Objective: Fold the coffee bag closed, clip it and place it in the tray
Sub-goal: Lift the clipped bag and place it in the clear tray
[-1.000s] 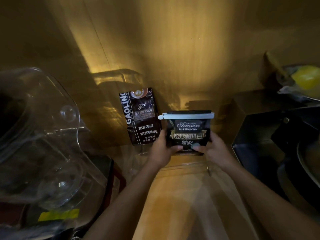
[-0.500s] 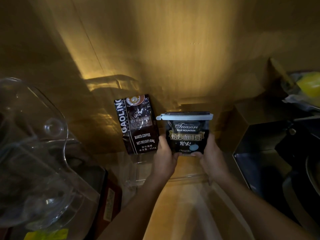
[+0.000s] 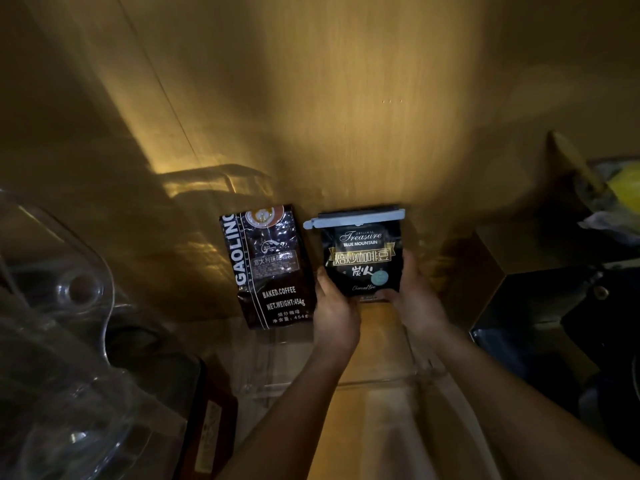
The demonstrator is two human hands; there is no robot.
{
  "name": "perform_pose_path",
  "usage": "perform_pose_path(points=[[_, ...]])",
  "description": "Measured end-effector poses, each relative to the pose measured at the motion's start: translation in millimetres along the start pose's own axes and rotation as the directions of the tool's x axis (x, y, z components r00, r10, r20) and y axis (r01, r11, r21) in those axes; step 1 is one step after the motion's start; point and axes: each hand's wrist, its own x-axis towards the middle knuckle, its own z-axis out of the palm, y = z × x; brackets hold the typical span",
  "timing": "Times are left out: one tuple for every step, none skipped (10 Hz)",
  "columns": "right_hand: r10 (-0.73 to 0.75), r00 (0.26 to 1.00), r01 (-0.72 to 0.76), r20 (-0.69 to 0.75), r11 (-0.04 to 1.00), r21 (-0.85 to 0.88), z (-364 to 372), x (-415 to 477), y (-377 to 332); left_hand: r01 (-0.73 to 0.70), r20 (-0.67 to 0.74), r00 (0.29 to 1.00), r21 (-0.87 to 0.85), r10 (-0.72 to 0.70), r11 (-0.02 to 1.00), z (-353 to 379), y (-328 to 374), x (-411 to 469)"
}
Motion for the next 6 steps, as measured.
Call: perform_pose_path(points=[[0.036, 0.999, -0.036, -0.007, 0.999, -0.001, 2, 3, 3, 0.048, -0.009, 0.999, -0.055, -0.048, 0.997, 3, 1, 0], [0.047, 0.999, -0.047, -0.008, 0.999, 0.015, 3, 2, 2, 0.092, -0.011, 0.996, -0.11, -0.094, 0.99, 4, 4, -1], [0.049, 0.995, -0.053, -0.082, 0.998, -0.04, 4, -4, 1, 0.115, -0.018, 0.992, -0.199, -0.121, 0.973, 4, 8, -6], [-0.014, 0.982, -0.02, -0.189, 0.984, -0.178, 2, -17, -3, 0.114, -0.043, 0.991, -0.229, -0.127, 0.967, -1, 11, -19], [-0.141, 0.958, 0.06, -0.248, 0.949, -0.311, -4, -26, -9, 0.037, -0.036, 0.998, -0.163, -0.044, 0.986, -11, 14, -31], [-0.241, 0.935, 0.152, -0.26, 0.934, -0.322, -14, -33, -20, -0.091, -0.06, 0.994, -0.004, 0.091, 0.996, -28, 22, -35]])
